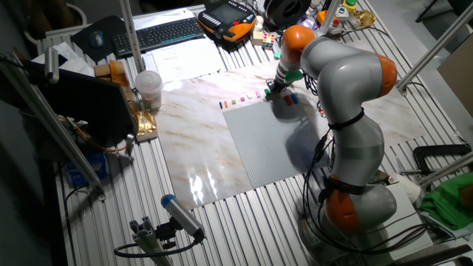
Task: Build with small Lego blocks
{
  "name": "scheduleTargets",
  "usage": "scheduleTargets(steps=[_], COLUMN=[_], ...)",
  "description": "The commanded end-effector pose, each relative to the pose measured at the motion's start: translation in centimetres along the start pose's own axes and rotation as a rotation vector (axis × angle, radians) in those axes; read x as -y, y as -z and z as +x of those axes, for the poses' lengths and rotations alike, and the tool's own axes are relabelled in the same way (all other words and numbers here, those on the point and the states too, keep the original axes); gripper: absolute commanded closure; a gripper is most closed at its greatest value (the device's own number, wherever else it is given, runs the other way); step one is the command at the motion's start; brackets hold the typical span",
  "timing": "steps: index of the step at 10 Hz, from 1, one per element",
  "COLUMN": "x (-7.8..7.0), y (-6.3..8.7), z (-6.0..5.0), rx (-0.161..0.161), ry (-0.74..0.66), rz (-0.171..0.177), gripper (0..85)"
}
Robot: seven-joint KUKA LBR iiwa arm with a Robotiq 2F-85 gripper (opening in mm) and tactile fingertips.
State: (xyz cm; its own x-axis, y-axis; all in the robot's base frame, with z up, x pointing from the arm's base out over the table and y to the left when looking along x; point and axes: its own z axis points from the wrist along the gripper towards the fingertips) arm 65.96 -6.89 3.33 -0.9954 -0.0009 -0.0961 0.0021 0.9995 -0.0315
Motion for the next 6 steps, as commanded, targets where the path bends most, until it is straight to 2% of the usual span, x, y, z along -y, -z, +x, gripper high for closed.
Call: scheduleTargets(steps=[1,2,4,6], x=[0.0,0.0,-0.1,-0.4], y=[0.3,1.0,2.7,3.0], z=[0.1,0.6,2.2,4.3], rx=[-0.001,-0.002,-0.016,-0.017], ry=[-0.008,-0.01,-0.021,-0.03], rz=[0.0,0.009,0.023,0.036], gripper=[84.3,84.3,84.3,84.3])
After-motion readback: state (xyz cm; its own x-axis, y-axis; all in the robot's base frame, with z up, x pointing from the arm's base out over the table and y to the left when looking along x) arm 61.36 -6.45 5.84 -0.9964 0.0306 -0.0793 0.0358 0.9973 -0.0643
